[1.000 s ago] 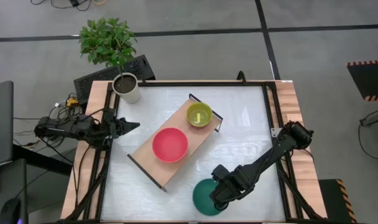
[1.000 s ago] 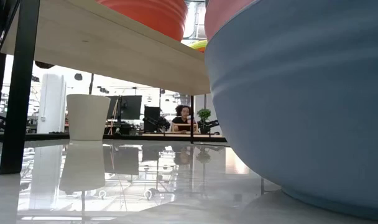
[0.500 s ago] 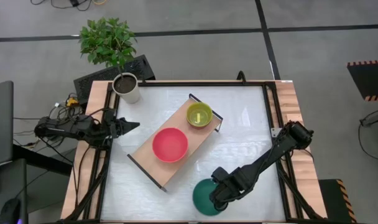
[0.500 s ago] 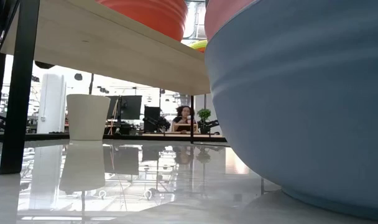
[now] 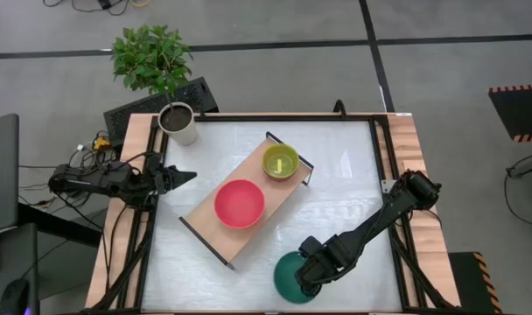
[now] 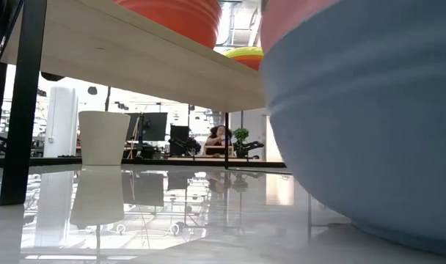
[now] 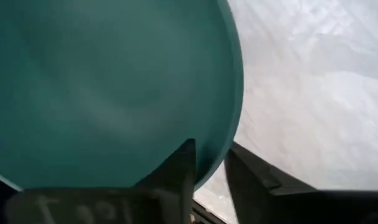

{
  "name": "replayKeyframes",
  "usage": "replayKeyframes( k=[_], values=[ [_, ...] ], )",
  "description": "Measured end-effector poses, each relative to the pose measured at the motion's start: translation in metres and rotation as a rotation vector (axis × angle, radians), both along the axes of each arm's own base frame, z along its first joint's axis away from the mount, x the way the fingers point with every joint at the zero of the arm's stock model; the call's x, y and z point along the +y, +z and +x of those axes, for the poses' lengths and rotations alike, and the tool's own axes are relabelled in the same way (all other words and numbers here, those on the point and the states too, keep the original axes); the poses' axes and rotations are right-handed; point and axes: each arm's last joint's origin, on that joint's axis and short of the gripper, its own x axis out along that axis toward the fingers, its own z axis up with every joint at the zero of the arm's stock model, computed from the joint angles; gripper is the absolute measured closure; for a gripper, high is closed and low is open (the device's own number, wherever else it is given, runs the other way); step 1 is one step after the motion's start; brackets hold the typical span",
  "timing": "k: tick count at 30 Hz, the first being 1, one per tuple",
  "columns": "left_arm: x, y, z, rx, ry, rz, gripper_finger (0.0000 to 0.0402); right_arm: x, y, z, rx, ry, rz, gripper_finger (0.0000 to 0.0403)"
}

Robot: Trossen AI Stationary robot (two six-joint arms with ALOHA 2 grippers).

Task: Place and stack bowls onto a shelf
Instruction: Stack the green bowl on top of the red bowl into the shelf

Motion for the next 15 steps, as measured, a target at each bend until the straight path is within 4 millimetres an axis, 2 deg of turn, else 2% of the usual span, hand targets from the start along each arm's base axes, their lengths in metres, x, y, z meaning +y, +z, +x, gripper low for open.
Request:
replayKeyframes(
  k=[5, 15],
  values=[
    [0.0, 0.0, 0.0, 0.0, 0.001, 0.0, 0.0359, -0.006, 0.009, 0.001, 0.016, 0.044, -0.022, 0.0376],
    [0.0, 0.0, 0.0, 0.001, 0.01, 0.0, 0.0359, -0.033, 0.049, 0.009, 0.012, 0.132, -0.124, 0.0373]
  ],
)
